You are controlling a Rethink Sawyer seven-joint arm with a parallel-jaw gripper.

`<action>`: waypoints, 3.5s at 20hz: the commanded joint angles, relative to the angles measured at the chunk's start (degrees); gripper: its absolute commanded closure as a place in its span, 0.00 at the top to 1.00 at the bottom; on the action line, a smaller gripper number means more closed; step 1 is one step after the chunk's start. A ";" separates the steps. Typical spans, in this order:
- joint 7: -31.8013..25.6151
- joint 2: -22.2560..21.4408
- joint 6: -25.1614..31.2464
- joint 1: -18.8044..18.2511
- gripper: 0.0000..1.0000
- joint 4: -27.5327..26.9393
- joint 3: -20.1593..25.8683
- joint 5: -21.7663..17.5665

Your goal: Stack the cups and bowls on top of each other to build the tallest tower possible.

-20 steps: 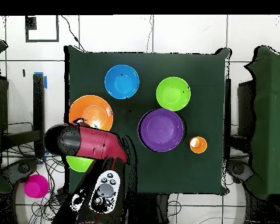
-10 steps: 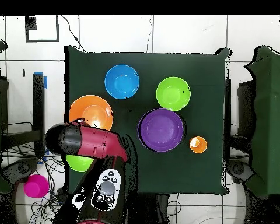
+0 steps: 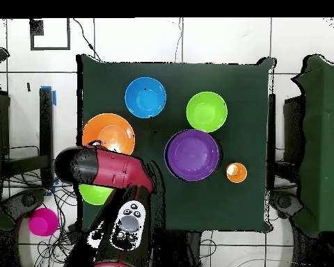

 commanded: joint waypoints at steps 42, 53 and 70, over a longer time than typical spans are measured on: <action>8.00 15.66 -14.44 -5.69 1.00 -11.19 4.86 -3.46; 8.12 8.53 -0.46 -1.77 1.00 -9.69 0.01 -2.79; -0.13 4.86 12.18 -1.57 1.00 -17.49 -9.30 -12.45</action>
